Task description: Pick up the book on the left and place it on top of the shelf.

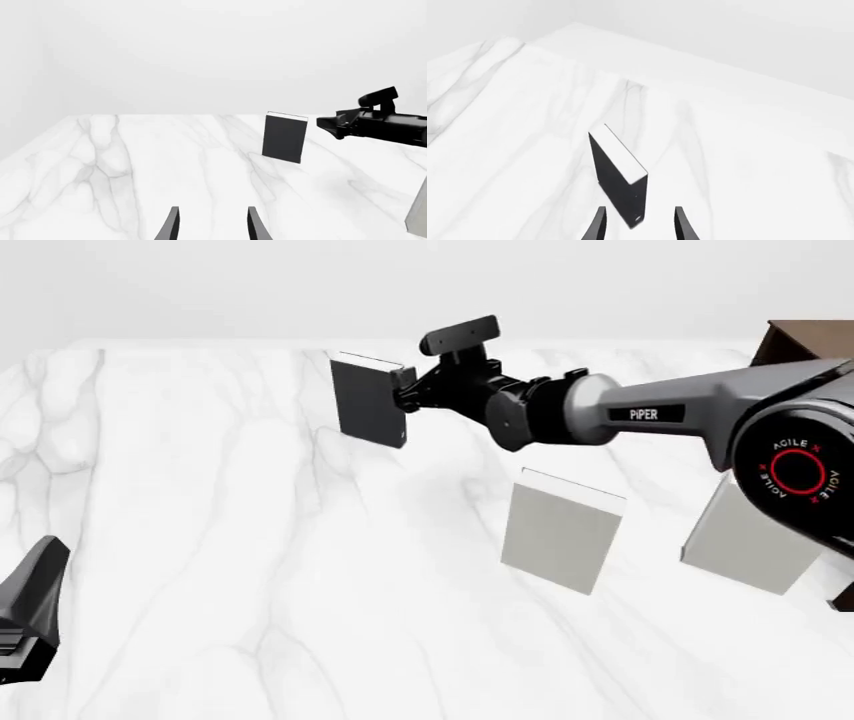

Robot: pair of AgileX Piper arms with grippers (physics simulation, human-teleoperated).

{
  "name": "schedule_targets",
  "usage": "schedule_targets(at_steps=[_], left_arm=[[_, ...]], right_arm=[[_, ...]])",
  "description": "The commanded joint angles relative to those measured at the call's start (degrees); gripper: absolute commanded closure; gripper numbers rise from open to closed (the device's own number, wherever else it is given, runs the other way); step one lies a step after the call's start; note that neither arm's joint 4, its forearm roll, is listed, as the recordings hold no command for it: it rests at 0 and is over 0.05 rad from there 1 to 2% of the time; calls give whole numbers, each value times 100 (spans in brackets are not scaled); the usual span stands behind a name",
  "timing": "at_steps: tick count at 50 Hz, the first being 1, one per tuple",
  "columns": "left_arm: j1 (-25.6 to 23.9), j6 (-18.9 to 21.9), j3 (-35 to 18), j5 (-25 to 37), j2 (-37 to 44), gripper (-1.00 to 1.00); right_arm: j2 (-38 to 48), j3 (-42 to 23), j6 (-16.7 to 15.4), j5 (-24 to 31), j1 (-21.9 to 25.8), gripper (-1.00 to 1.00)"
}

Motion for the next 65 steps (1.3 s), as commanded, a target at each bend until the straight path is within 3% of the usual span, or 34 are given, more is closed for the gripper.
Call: schedule_targets(at_steps=[1, 65], left_arm=[[0, 0, 0, 0, 0, -100], [0, 0, 0, 0, 0, -100]], right_arm=[[309, -383, 62, 3, -56, -100], [1746, -2050, 123, 547, 72, -100]])
